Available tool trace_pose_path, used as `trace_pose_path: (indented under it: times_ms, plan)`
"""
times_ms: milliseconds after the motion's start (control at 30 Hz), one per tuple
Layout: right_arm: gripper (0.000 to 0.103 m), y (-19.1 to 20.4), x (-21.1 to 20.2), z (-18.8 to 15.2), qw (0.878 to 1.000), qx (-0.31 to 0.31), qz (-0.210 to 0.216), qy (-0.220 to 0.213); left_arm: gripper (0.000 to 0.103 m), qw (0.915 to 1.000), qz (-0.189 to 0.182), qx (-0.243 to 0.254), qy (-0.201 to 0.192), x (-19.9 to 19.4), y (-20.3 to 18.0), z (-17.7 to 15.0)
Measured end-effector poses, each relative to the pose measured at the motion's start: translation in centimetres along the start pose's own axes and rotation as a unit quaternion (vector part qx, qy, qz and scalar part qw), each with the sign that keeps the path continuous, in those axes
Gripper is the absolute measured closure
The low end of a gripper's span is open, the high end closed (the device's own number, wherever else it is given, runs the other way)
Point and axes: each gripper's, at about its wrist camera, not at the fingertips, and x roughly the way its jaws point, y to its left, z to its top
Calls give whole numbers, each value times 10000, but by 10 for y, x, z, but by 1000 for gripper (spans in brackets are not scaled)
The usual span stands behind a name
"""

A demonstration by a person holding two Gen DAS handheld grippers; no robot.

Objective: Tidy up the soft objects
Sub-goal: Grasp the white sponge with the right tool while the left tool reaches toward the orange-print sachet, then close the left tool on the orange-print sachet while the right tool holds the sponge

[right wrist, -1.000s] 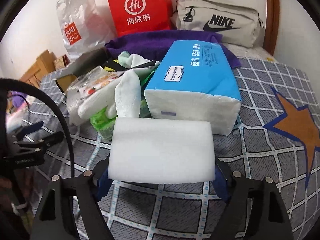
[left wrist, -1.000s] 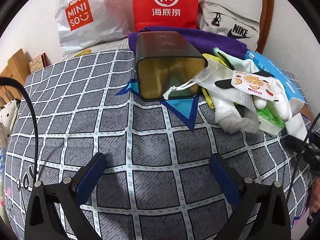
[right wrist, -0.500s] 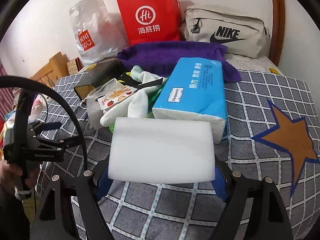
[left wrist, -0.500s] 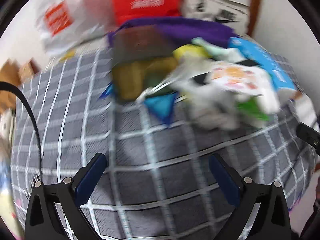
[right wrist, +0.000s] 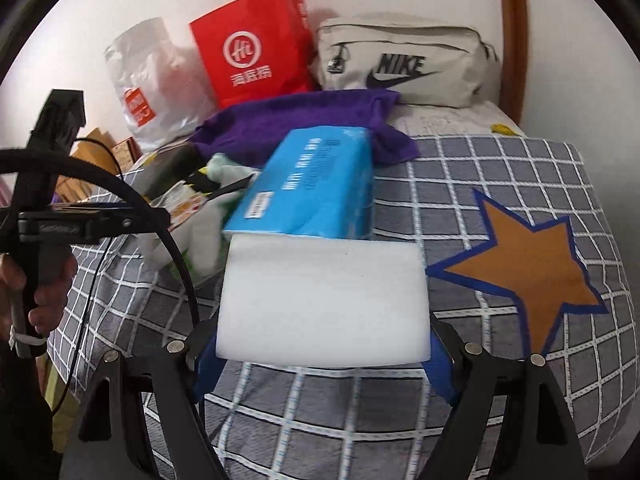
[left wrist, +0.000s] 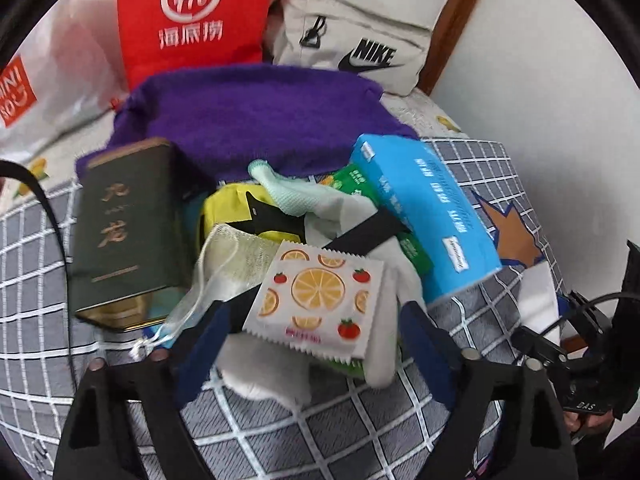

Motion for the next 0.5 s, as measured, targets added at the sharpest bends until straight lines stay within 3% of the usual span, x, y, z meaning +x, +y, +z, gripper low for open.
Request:
trace_pose_path:
  times_ms: [333,400,500]
  plan:
    - [22,-14,11,9,9999,121,-29,116,21,9989,242,308,238,20,-7,9]
    - [22,-13,13,10,9999,89,-20,138,36,9983,261,417,301,23,-8,10]
    - [22,-10,14,13,9999,36,-39,143,47,9972,301,594,334,22,-10,11]
